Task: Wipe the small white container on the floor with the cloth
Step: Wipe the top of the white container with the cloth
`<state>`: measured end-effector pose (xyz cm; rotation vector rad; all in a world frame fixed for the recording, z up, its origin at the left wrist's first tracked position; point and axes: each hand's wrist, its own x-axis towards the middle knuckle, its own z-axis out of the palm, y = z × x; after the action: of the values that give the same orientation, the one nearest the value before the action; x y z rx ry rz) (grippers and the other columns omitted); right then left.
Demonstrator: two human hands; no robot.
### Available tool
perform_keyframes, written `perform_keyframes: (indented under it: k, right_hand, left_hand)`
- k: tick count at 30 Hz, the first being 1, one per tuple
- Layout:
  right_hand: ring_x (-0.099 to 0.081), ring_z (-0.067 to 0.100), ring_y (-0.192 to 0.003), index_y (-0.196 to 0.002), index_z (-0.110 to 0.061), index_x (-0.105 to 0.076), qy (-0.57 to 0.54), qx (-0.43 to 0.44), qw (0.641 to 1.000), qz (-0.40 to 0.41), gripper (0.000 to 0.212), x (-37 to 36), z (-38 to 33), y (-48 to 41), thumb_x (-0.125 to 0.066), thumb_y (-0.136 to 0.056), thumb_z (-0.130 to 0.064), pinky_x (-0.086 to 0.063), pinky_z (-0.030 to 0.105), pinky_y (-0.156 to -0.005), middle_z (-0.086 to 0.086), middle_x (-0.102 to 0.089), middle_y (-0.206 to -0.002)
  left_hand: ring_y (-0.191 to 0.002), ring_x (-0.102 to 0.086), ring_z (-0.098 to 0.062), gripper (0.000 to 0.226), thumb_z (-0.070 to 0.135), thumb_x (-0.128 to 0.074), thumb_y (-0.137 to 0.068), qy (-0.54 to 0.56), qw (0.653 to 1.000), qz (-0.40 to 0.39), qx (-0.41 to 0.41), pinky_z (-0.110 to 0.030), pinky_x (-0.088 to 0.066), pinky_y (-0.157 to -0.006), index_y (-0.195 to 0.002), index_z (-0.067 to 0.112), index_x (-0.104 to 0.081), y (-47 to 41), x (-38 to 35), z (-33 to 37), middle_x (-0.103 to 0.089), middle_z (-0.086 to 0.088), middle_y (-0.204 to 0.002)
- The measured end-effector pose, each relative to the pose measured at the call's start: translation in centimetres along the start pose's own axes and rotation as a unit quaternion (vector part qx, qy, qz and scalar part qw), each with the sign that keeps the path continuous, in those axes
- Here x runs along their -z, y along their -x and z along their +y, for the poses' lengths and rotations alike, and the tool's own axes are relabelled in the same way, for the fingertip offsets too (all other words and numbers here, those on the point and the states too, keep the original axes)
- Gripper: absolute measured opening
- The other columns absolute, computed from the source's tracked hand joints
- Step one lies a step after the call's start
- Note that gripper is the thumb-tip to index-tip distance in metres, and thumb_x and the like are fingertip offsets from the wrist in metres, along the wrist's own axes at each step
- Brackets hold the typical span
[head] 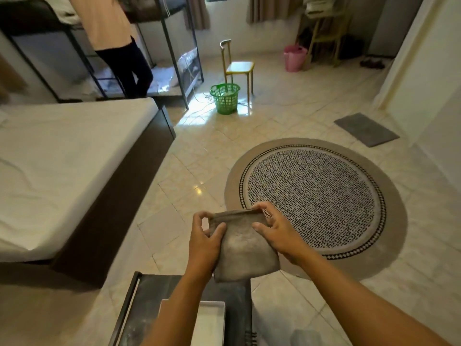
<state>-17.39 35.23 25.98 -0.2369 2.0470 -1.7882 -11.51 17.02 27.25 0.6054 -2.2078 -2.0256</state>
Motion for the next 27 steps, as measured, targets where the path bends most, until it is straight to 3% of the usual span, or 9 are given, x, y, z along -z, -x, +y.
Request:
perform_keyframes:
  k: [3,5,7,11,14,19,23,27]
  right_hand:
    - [-0.065,0.020,-0.093,-0.094,-0.022,-0.068,0.056,0.024,0.997,0.036,0.018,3.6,-0.2,1.0,-0.062,-0.092,-0.005,-0.053,0.030,-0.077,0.001,-0.069,-0.096]
    - [-0.063,0.019,-0.090,-0.088,-0.018,-0.070,0.046,0.011,0.997,0.059,0.015,6.0,0.2,1.7,-0.064,-0.091,-0.005,-0.051,0.028,-0.077,0.002,-0.069,-0.092]
    - [-0.062,0.020,-0.091,-0.093,-0.016,-0.070,0.030,-0.018,0.997,0.064,0.011,8.5,0.6,2.8,-0.066,-0.089,-0.006,-0.051,0.024,-0.071,0.005,-0.066,-0.097]
    - [-0.060,0.026,-0.102,-0.126,-0.022,-0.057,0.031,-0.136,0.988,-0.062,0.057,13.6,2.5,5.2,-0.068,-0.078,0.005,-0.056,0.025,-0.063,0.006,-0.051,-0.122]
    - [-0.058,0.026,-0.104,-0.137,-0.030,-0.048,0.074,-0.192,0.971,-0.126,0.079,15.8,5.1,6.5,-0.065,-0.074,0.016,-0.057,0.025,-0.063,0.006,-0.045,-0.128]
    - [-0.056,0.024,-0.105,-0.139,-0.030,-0.046,0.128,-0.204,0.964,-0.115,0.080,16.8,11.8,7.7,-0.066,-0.076,0.015,-0.059,0.026,-0.064,0.003,-0.042,-0.130]
    - [-0.059,0.016,-0.093,-0.136,-0.029,-0.047,0.128,-0.225,0.962,-0.089,0.079,16.5,20.0,7.4,-0.063,-0.075,0.018,-0.059,0.025,-0.061,0.001,-0.041,-0.132]
    - [-0.066,0.019,-0.087,-0.140,-0.026,-0.044,0.147,-0.234,0.958,-0.071,0.083,15.0,30.0,6.0,-0.063,-0.074,0.020,-0.062,0.030,-0.062,0.002,-0.042,-0.130]
  left_hand:
    - [-0.089,-0.069,-0.027,0.002,0.015,-0.063,-0.095,0.003,1.000,-0.007,-0.018,-0.029,-0.059,-0.065,-0.097,0.014,-0.062,0.5,-3.8,1.1,-0.068,-0.008,-0.099]
    - [-0.098,-0.066,-0.031,0.006,0.015,-0.065,-0.093,0.027,0.999,-0.040,0.007,-0.034,-0.059,-0.071,-0.092,0.014,-0.070,0.6,-5.8,1.0,-0.068,-0.010,-0.103]
    - [-0.101,-0.065,-0.030,0.012,0.016,-0.068,-0.090,0.038,0.993,-0.098,0.057,-0.038,-0.059,-0.074,-0.101,0.019,-0.074,0.7,-7.5,0.4,-0.067,-0.011,-0.112]
    - [-0.118,-0.053,-0.028,0.070,0.017,-0.086,-0.068,-0.075,0.966,-0.220,0.110,-0.048,-0.058,-0.088,-0.131,0.025,-0.056,1.1,-10.5,-1.8,-0.045,0.000,-0.132]
    - [-0.128,-0.040,-0.025,0.095,0.013,-0.087,-0.063,-0.192,0.941,-0.264,0.092,-0.048,-0.051,-0.100,-0.145,0.020,-0.041,2.0,-13.0,-3.6,-0.031,0.003,-0.140]
    - [-0.130,-0.031,-0.020,0.099,0.011,-0.083,-0.073,-0.274,0.907,-0.305,0.097,-0.037,-0.044,-0.108,-0.153,0.015,-0.024,3.0,-16.4,-9.0,-0.019,0.005,-0.143]
    - [-0.135,-0.029,-0.022,0.101,0.011,-0.080,-0.076,-0.305,0.893,-0.313,0.107,-0.037,-0.041,-0.110,-0.155,0.015,-0.017,2.5,-18.2,-16.7,-0.014,0.003,-0.148]
    - [-0.137,-0.029,-0.024,0.100,0.010,-0.079,-0.077,-0.329,0.884,-0.318,0.093,-0.034,-0.039,-0.110,-0.155,0.016,-0.016,1.0,-19.7,-26.0,-0.011,0.001,-0.150]
